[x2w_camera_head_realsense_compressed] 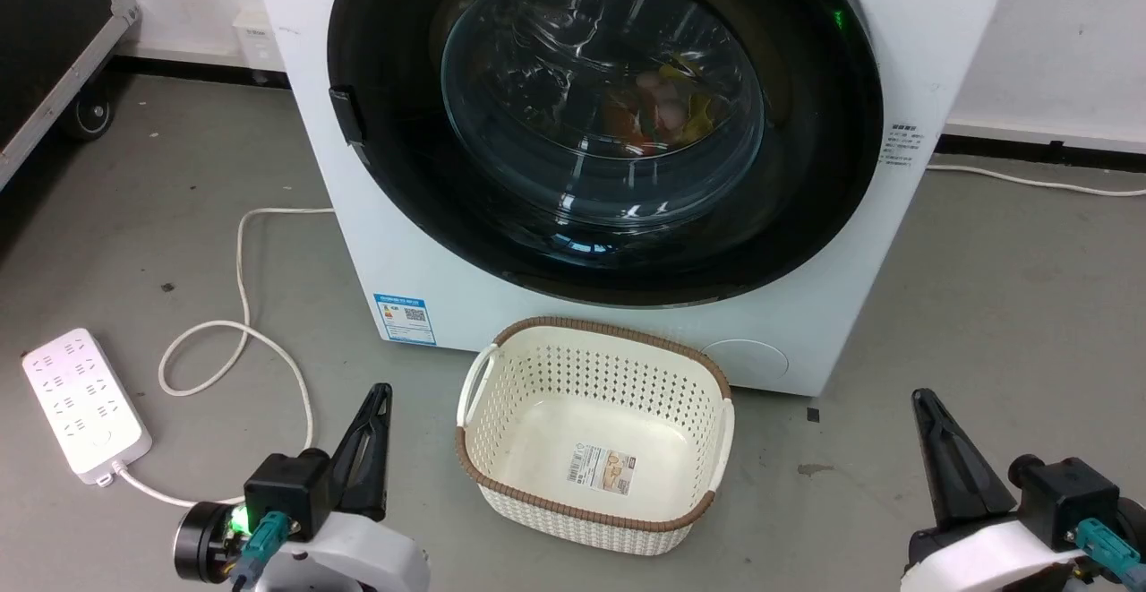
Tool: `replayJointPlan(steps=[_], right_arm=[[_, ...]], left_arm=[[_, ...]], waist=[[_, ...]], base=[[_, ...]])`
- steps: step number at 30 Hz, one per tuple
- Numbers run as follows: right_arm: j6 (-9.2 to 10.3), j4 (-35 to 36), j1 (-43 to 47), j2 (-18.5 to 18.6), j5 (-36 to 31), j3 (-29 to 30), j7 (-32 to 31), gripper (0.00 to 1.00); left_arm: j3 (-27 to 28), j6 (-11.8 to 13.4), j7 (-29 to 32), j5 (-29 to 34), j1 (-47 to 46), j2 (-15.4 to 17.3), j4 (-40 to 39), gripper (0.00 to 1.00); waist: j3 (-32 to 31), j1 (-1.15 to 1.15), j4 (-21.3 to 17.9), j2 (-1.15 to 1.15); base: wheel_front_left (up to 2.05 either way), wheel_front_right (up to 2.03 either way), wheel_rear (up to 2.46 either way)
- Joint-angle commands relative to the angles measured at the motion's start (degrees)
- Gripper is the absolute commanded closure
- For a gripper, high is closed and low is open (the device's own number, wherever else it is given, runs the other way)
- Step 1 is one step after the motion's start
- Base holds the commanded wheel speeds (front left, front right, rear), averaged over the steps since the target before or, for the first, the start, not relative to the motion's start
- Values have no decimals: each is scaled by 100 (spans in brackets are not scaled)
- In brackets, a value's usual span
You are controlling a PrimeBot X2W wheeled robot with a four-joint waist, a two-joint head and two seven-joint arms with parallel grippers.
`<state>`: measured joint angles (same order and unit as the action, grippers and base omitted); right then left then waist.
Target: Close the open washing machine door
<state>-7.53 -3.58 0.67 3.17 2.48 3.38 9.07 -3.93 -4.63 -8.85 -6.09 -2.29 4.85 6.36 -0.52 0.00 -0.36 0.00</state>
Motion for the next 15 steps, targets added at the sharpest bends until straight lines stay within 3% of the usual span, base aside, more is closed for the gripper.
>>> replayJointPlan(steps=[1, 15], right_arm=[[2, 41, -27, -11, -33, -17, -46, 100], [2, 102, -35, -15, -74, -78, -211, 100]], left_arm=[[31, 41, 31, 47, 59, -7, -37, 100], [100, 122, 195, 155, 92, -44, -151, 100]], waist=[[1, 0, 0, 0], [11, 0, 7, 0]], base=[[0, 0, 0], [0, 0, 0]])
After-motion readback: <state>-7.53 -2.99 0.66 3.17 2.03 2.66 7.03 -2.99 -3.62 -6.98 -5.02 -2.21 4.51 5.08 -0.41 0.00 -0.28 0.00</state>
